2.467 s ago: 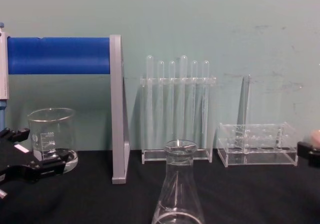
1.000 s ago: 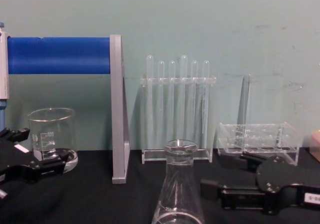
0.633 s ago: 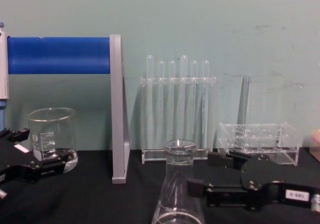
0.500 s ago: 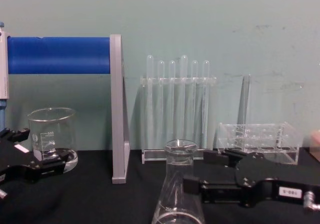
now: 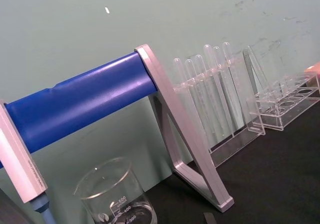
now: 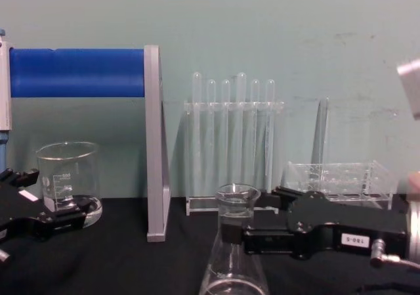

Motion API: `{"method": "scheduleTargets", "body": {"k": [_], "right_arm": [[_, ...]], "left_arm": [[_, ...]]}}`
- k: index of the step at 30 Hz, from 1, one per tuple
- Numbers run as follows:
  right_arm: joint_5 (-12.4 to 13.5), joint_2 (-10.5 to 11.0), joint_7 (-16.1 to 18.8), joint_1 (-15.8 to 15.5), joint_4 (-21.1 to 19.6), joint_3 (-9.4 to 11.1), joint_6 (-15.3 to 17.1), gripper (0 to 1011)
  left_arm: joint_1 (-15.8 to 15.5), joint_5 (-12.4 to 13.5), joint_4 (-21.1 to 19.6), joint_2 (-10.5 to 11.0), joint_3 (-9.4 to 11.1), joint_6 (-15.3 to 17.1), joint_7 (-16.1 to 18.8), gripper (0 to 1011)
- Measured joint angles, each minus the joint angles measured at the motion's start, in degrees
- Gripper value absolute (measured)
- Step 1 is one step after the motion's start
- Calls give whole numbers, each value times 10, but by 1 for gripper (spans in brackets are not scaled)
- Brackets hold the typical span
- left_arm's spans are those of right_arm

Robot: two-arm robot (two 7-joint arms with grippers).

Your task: Grasp the erlenmeyer flask with one hand, shake it three times, then place it back.

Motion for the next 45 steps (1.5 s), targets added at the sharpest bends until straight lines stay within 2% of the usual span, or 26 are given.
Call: {"method": "scheduleTargets", "body": {"k": [16,34,39,45], "right_arm": [[-3,-14,10,14,19,-11,-5,1000],[-7,-15,7,15,19,-13,-6,997],[-7,-15,7,15,19,-12,-6,912],[-6,-15,7,14,19,-12,-6,744]], "left_arm": [[0,0,0,0,0,0,0,1001],[0,0,0,0,0,0,0,1001],[0,0,0,0,0,0,0,1001],[0,0,0,0,0,0,0,1001]]}}
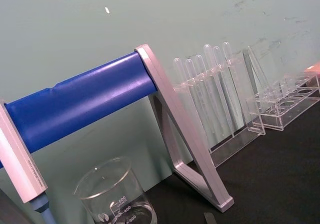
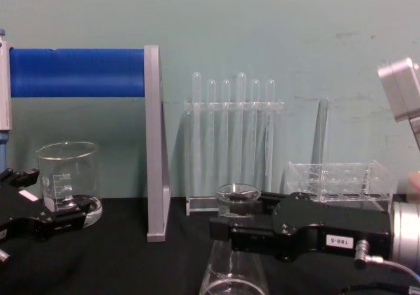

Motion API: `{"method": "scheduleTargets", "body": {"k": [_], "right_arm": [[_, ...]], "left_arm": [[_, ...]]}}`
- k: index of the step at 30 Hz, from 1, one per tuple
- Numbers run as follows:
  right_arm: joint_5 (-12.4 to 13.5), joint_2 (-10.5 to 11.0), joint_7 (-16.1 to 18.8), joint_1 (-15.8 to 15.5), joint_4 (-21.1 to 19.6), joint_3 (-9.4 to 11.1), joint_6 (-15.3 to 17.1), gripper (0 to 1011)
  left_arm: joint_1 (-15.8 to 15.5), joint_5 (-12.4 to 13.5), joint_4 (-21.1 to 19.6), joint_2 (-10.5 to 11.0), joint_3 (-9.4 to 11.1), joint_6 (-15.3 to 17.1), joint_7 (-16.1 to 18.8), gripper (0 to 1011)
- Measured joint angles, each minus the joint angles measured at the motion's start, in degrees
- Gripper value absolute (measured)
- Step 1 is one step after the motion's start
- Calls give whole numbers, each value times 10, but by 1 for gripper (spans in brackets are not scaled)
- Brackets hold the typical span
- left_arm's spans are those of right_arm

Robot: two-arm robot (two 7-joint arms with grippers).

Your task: Grasp the erlenmeyer flask with one hand, shake it three times, then place it back.

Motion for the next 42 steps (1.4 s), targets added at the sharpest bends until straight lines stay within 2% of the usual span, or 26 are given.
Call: {"method": "scheduleTargets", "body": {"k": [1,4,8,24,30,36,42], "right_arm": [[0,0,0,0,0,0,0,687],[0,0,0,0,0,0,0,627],[1,0,0,0,0,0,0,472],[3,3,-7,-3,-10,6,4,456],[5,16,-33,-12,-53,15,27,456],[8,36,-82,-29,-121,33,66,456],[7,51,-119,-44,-175,50,79,457]], "left_arm": [[0,0,0,0,0,0,0,1001],[0,0,0,0,0,0,0,1000],[0,0,0,0,0,0,0,1001],[0,0,0,0,0,0,0,1001],[0,0,0,0,0,0,0,1001],[0,0,0,0,0,0,0,1001],[0,0,0,0,0,0,0,1001]]}}
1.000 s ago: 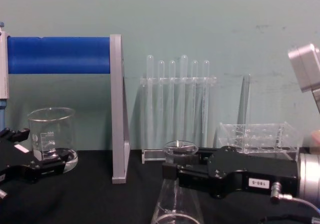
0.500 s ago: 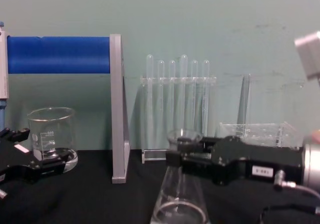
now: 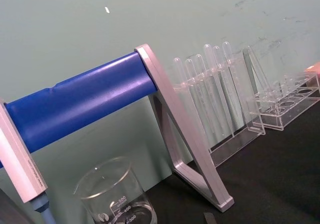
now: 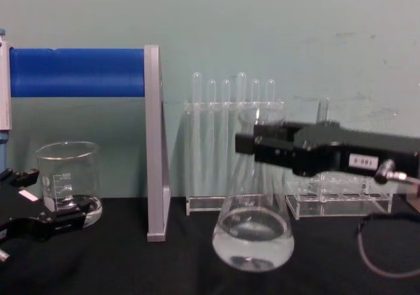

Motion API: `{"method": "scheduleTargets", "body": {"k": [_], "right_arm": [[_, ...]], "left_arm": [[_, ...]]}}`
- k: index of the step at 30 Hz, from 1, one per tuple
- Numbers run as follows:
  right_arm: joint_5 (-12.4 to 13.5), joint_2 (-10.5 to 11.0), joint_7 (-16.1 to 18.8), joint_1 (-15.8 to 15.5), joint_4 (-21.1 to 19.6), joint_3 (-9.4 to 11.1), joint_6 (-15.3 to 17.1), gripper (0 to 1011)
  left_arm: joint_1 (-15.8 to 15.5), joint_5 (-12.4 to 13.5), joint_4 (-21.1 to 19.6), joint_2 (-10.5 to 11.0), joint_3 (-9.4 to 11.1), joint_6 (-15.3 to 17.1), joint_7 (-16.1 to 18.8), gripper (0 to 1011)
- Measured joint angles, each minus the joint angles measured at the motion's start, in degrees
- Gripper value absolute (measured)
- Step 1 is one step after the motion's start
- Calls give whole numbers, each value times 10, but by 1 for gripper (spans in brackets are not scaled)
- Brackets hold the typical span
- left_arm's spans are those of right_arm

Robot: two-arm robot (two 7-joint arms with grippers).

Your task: Grasp the erlenmeyer flask with one hand, shake it three times, then place it back.

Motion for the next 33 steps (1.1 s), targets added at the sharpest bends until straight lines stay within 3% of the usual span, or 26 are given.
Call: {"method": "scheduleTargets", "body": {"k": [10,33], "right_arm": [[-13,12,-35,-15,-50,15,16,457],[-15,10,-36,-22,-57,25,17,456]], "left_arm": [[0,0,0,0,0,0,0,1001],[0,0,0,0,0,0,0,1001]]}}
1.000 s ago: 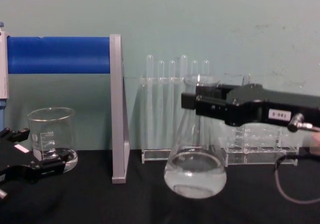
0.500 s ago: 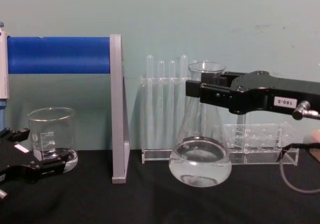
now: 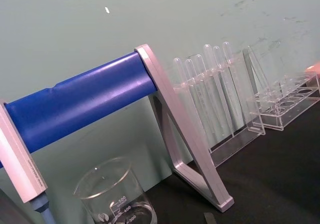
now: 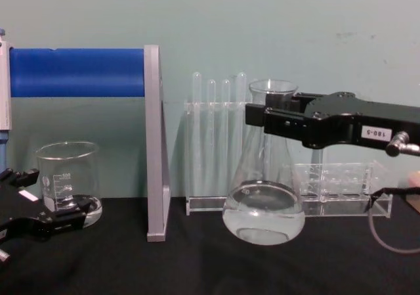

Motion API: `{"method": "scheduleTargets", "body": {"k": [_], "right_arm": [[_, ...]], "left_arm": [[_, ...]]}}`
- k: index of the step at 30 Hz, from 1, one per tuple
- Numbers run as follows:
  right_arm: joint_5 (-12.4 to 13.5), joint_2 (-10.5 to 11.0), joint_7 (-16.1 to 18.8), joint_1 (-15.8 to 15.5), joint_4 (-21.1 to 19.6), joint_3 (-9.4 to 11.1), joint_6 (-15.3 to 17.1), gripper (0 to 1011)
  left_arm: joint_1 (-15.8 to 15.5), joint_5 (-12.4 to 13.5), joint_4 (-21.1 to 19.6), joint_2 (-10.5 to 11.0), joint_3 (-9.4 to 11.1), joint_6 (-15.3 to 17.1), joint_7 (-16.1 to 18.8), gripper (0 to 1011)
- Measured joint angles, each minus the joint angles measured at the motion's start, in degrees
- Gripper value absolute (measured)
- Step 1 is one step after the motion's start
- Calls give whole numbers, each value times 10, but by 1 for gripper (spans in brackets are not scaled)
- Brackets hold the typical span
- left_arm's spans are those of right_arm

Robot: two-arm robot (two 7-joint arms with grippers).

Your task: Grasp the erlenmeyer flask with one hand, shake it three times, then place it back.

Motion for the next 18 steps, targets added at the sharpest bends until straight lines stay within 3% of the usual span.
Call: {"method": "scheduleTargets", "body": {"k": [11,18], "right_arm": [[1,-3,1,-1,1,0,-1,456],[6,-6,22,2,1,-14,1,456]], "left_arm": [[0,0,0,0,0,0,0,1001],[0,0,0,0,0,0,0,1001]]}}
